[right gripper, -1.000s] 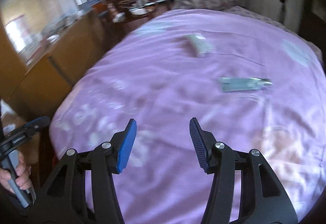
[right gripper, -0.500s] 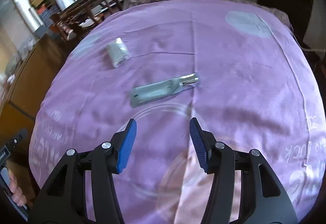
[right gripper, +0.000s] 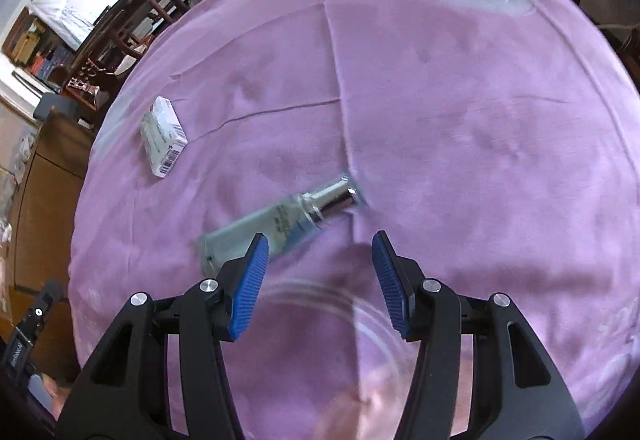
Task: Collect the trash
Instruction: 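Grasp the white medicine box with the left tool while the right tool grasps the silver-capped tube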
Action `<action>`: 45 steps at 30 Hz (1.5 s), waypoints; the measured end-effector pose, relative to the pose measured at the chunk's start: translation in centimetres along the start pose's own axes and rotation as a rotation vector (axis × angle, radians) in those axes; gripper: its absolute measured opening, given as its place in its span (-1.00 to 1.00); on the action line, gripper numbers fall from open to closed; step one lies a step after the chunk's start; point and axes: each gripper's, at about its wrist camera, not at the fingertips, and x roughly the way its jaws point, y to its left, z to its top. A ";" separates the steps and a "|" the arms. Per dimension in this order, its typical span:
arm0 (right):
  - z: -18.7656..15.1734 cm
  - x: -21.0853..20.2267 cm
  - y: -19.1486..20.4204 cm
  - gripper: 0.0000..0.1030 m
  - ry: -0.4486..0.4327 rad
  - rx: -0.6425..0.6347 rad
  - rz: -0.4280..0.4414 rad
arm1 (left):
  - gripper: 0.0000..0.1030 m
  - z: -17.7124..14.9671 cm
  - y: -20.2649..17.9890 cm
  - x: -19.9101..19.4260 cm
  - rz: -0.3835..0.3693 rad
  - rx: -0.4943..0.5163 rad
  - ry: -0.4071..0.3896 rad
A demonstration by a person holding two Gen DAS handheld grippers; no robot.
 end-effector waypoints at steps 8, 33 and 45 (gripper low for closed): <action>2.0 2.4 1.4 0.08 0.017 0.062 -0.023 | 0.22 1.9 -1.3 1.7 -0.014 0.006 0.010; 2.6 1.2 4.5 -0.44 -0.099 -0.296 -0.184 | 0.23 10.8 -6.7 14.0 0.068 -0.105 0.125; 1.2 1.8 3.5 0.01 -0.066 -0.338 -0.169 | 0.09 10.8 -7.9 19.4 0.178 -0.083 0.212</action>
